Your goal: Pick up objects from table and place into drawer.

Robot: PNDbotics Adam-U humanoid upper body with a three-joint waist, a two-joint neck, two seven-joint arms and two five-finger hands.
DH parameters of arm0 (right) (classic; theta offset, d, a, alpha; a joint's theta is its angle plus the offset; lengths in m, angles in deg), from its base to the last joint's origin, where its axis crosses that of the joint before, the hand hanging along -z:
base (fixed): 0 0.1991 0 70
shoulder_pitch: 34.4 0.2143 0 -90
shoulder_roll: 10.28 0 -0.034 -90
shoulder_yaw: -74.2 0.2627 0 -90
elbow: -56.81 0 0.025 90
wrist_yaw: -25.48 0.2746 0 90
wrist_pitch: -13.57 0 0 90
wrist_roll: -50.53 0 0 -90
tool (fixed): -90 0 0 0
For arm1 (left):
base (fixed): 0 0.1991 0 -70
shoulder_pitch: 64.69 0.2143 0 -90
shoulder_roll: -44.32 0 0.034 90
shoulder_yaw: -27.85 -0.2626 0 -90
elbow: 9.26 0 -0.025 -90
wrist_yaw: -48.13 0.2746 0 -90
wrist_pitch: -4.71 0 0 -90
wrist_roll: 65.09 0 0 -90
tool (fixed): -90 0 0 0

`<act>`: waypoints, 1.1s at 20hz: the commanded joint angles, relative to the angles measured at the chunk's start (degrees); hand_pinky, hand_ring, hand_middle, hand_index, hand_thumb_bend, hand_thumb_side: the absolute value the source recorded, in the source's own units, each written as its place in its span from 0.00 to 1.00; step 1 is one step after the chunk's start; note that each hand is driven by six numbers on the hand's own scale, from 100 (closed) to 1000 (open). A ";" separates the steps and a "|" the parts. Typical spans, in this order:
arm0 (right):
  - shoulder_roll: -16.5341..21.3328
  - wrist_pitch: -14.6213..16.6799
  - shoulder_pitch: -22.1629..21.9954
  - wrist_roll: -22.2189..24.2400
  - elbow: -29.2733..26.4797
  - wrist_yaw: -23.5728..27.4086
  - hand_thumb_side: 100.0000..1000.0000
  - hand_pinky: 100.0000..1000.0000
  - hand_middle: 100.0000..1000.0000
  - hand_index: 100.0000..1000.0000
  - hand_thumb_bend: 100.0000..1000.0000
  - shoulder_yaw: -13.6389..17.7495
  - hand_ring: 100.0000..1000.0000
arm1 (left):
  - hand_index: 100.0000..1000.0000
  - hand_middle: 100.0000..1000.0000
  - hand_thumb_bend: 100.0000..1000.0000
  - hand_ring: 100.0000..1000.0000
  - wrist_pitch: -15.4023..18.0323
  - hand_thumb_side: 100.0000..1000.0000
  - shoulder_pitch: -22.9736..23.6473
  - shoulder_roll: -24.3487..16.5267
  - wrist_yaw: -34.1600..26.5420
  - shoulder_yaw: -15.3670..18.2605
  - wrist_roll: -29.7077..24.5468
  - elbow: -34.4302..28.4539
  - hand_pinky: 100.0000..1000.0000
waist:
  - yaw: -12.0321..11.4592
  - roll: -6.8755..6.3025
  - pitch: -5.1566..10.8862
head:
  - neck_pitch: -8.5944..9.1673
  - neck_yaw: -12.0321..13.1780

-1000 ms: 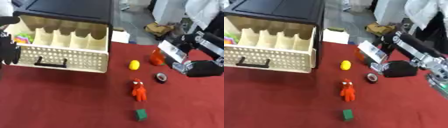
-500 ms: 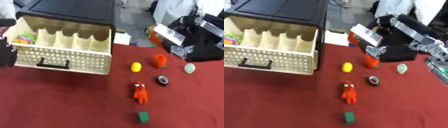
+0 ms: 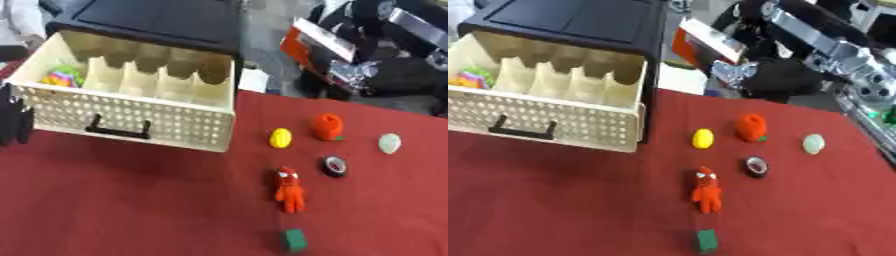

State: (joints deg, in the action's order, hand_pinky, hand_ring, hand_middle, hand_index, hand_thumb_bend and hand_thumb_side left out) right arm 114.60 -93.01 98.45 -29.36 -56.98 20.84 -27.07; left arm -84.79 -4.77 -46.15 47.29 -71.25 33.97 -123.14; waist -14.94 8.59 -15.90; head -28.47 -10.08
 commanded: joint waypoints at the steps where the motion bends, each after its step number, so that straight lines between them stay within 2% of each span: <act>1: 0.23 -0.34 2.25 -1.07 -0.80 -1.29 0.51 0.55 0.14 0.51 0.03 0.90 0.58 | 0.73 0.00 0.04 0.00 0.39 1.00 -1.32 0.10 -0.36 -0.38 -0.54 -0.72 0.06 | -0.39 -0.28 0.87 | 1.05 -0.92; 15: -3.03 -3.19 6.92 -3.44 -0.77 -5.49 0.56 0.55 0.14 0.50 0.01 -0.16 0.58 | 0.73 0.00 0.04 0.00 1.29 1.00 -3.08 2.21 -2.05 -1.44 -1.94 -0.72 0.06 | -4.96 0.41 1.05 | 1.96 -4.89; 22: -4.57 -2.90 8.60 -3.04 1.03 -8.07 0.57 0.55 0.14 0.50 0.00 -1.44 0.58 | 0.73 0.00 0.04 0.00 1.49 1.00 -3.92 2.78 -2.53 -1.92 -2.76 -0.72 0.06 | -6.33 0.98 0.63 | 2.68 -6.03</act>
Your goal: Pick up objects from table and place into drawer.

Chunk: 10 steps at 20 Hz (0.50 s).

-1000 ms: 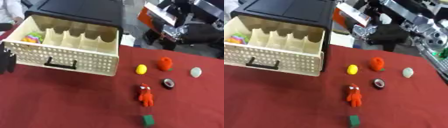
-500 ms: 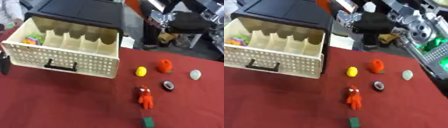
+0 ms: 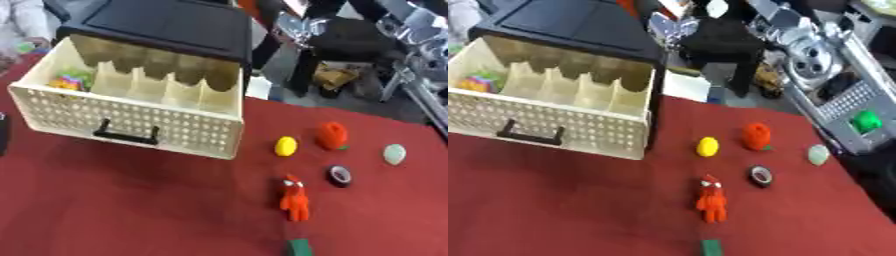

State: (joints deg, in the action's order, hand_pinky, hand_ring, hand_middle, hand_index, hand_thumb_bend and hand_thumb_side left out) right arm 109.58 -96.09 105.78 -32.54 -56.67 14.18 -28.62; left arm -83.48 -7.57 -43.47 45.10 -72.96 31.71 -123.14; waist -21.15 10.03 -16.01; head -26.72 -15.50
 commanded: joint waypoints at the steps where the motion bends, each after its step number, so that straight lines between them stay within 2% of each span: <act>1: 0.11 0.31 1.50 0.22 1.24 -2.04 0.57 0.55 0.14 0.50 0.00 -0.17 0.58 | 0.73 0.00 0.04 0.00 0.28 1.00 -1.28 0.23 -0.44 -0.34 -0.70 -0.72 0.06 | -0.40 -0.39 0.63 | 1.05 -0.90; 10: -4.11 0.91 4.39 -0.71 7.35 -7.79 0.58 0.54 0.14 0.50 0.00 -1.65 0.58 | 0.73 0.00 0.05 0.00 1.83 1.00 -2.48 1.18 -1.52 -0.66 -1.12 -0.72 0.05 | -2.50 -0.43 0.14 | 2.15 -3.93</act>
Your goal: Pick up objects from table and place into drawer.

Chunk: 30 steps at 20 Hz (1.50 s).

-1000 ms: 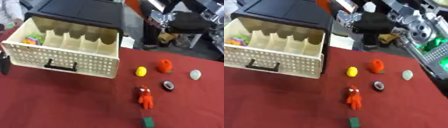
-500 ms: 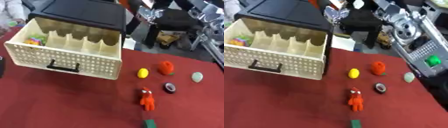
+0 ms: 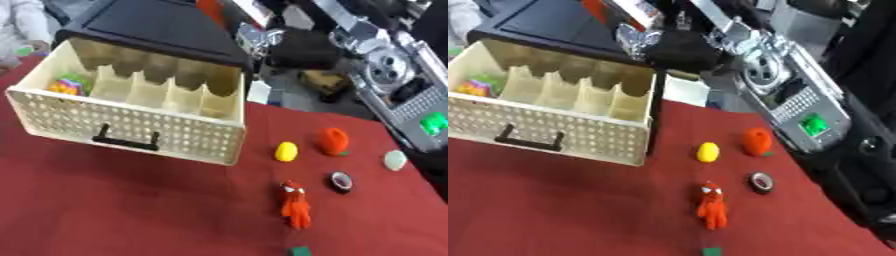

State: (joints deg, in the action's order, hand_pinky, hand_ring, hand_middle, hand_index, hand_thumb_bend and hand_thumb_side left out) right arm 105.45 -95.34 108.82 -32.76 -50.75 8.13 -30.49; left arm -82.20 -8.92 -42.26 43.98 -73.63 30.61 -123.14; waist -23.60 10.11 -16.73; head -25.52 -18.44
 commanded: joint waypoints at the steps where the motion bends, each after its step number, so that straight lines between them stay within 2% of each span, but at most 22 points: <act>1: -0.28 0.34 1.51 -0.58 2.02 -2.33 0.58 0.54 0.14 0.50 0.00 0.05 0.58 | 0.73 0.00 0.05 0.00 0.68 1.00 -1.26 0.03 -0.49 0.00 0.00 -0.72 0.05 | -0.23 -0.50 0.84 | 0.87 -1.36; 3: -0.63 0.87 1.68 -0.76 2.74 -3.58 0.57 0.55 0.14 0.50 0.02 -0.27 0.58 | 0.73 0.00 0.05 0.00 0.85 1.00 -1.39 0.12 -0.63 0.00 0.05 -0.72 0.05 | -0.45 -0.46 0.82 | 0.73 -1.66; 10: -1.59 2.80 1.67 1.06 3.04 -6.85 0.62 0.56 0.16 0.51 0.00 -1.93 0.59 | 0.73 0.00 0.05 0.00 0.91 1.00 -1.80 0.49 -0.90 -0.04 0.04 -0.72 0.05 | -0.62 -0.39 0.83 | 0.72 -1.84; 11: -1.57 3.41 1.52 1.22 2.95 -7.63 0.63 0.56 0.16 0.51 0.00 -2.29 0.59 | 0.73 0.00 0.05 0.00 0.93 1.00 -1.88 0.53 -0.95 -0.06 0.02 -0.72 0.05 | -0.67 -0.36 0.80 | 0.77 -1.93; 12: -1.64 4.26 1.28 1.42 2.96 -8.45 0.59 0.56 0.16 0.51 0.00 -2.75 0.59 | 0.73 0.00 0.05 0.00 0.95 1.00 -1.96 0.56 -1.01 -0.08 -0.01 -0.72 0.05 | -0.75 -0.31 0.76 | 0.89 -2.03; 13: -1.71 5.12 1.09 1.65 3.14 -9.29 0.63 0.56 0.16 0.51 0.00 -3.16 0.59 | 0.73 0.00 0.05 0.00 0.96 1.00 -2.01 0.60 -1.06 -0.12 -0.05 -0.72 0.05 | -0.82 -0.28 0.71 | 1.03 -2.11; 19: -2.58 8.46 0.92 2.73 4.41 -11.34 0.64 0.58 0.17 0.52 0.00 -4.64 0.60 | 0.73 0.00 0.05 0.00 0.93 1.00 -2.36 0.80 -1.15 -0.27 -0.34 -0.72 0.04 | -1.12 -0.05 0.45 | 1.41 -2.36; 22: -2.69 9.26 0.97 2.94 4.54 -11.75 0.63 0.59 0.21 0.55 0.00 -4.87 0.61 | 0.73 0.00 0.05 0.00 0.85 1.00 -2.46 0.88 -1.16 -0.39 -0.53 -0.72 0.04 | -1.24 0.14 0.29 | 1.35 -2.47; 23: -2.68 9.46 0.95 2.87 4.67 -12.08 0.66 0.59 0.21 0.55 0.00 -4.90 0.61 | 0.73 0.00 0.05 0.00 0.84 1.00 -2.49 0.91 -1.18 -0.45 -0.60 -0.72 0.04 | -1.28 0.20 0.25 | 1.38 -2.49; 30: -2.65 10.43 0.72 1.20 5.93 -14.27 0.67 0.59 0.21 0.55 0.00 -5.02 0.61 | 0.73 0.00 0.05 0.00 0.77 1.00 -2.51 1.02 -1.20 -0.69 -1.13 -0.72 0.04 | -1.35 0.39 0.07 | 1.69 -2.52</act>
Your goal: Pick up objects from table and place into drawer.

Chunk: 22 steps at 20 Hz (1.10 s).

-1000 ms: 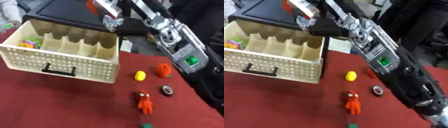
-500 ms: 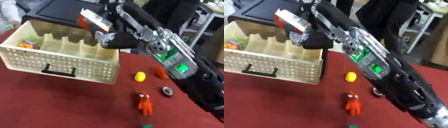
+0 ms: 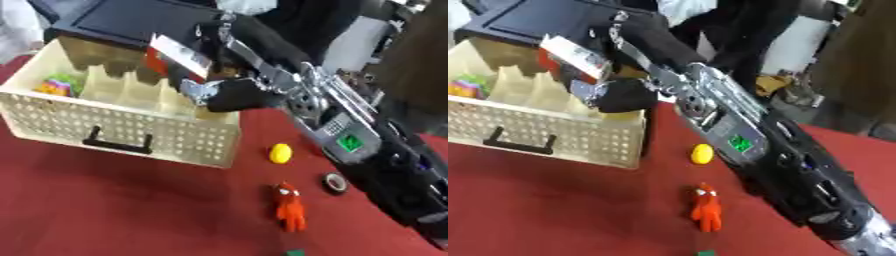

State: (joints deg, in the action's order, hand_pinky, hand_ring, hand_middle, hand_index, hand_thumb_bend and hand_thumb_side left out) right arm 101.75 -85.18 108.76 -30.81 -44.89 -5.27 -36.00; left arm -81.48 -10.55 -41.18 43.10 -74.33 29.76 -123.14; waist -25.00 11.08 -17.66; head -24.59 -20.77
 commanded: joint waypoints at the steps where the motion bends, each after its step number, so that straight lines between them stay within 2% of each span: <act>1: 1.09 0.32 0.81 -1.02 0.07 -0.90 0.67 0.59 0.21 0.55 0.00 0.51 0.61 | 0.73 0.00 0.05 0.00 0.03 1.00 -0.86 -0.05 -0.31 -0.01 -0.35 -0.72 0.04 | 0.05 -0.57 1.00 | 0.77 -0.21; 9: 1.62 -0.36 0.72 -2.91 1.42 -2.39 0.69 0.59 0.22 0.55 0.00 1.07 0.61 | 0.72 0.00 0.05 0.00 0.09 1.00 -0.77 0.07 -0.18 -0.10 -0.84 -0.72 0.04 | -0.10 -0.56 0.92 | 1.34 -0.52; 13: 1.44 0.19 0.68 -2.61 2.10 -2.40 0.68 0.59 0.27 0.56 0.00 0.76 0.63 | 0.72 0.00 0.04 0.00 0.06 1.00 -0.74 0.10 -0.13 -0.10 -0.90 -0.72 0.04 | -0.04 -0.57 0.74 | 1.47 -0.59; 15: 1.45 0.60 0.80 -1.42 1.64 -1.67 0.70 0.60 0.33 0.62 0.00 0.54 0.67 | 0.72 0.00 0.04 0.00 0.02 1.00 -0.73 0.16 -0.13 -0.14 -0.93 -0.72 0.04 | -0.02 -0.58 0.68 | 1.38 -0.56; 17: 1.55 0.53 0.95 -0.12 1.16 -1.16 0.72 0.62 0.44 0.66 0.13 0.68 0.74 | 0.72 0.00 0.04 0.00 0.00 1.00 -0.72 0.19 -0.13 -0.15 -0.94 -0.72 0.04 | -0.03 -0.61 0.66 | 1.30 -0.55; 19: 1.69 0.13 0.97 0.78 0.91 -1.24 0.75 0.63 0.51 0.70 0.24 0.93 0.78 | 0.72 0.00 0.05 0.00 0.01 1.00 -0.72 0.21 -0.15 -0.17 -0.96 -0.72 0.04 | -0.01 -0.59 0.66 | 1.28 -0.56; 21: 1.78 -0.13 0.85 1.34 0.93 -1.72 0.74 0.64 0.54 0.74 0.33 1.12 0.80 | 0.72 0.00 0.05 0.00 -0.01 1.00 -0.68 0.24 -0.18 -0.19 -1.01 -0.72 0.04 | 0.03 -0.56 0.68 | 1.37 -0.51; 22: 1.79 -0.18 0.79 1.50 0.96 -1.96 0.74 0.64 0.54 0.74 0.33 1.20 0.80 | 0.72 0.00 0.05 0.00 -0.02 1.00 -0.68 0.25 -0.19 -0.19 -1.03 -0.72 0.04 | 0.05 -0.54 0.69 | 1.44 -0.49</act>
State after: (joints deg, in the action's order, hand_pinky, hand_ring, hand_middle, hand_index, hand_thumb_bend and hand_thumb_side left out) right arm 101.76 -85.31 108.70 -29.72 -43.03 -7.01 -35.90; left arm -81.58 -10.55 -40.69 43.11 -74.42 28.86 -123.14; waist -25.05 11.09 -17.99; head -24.02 -21.25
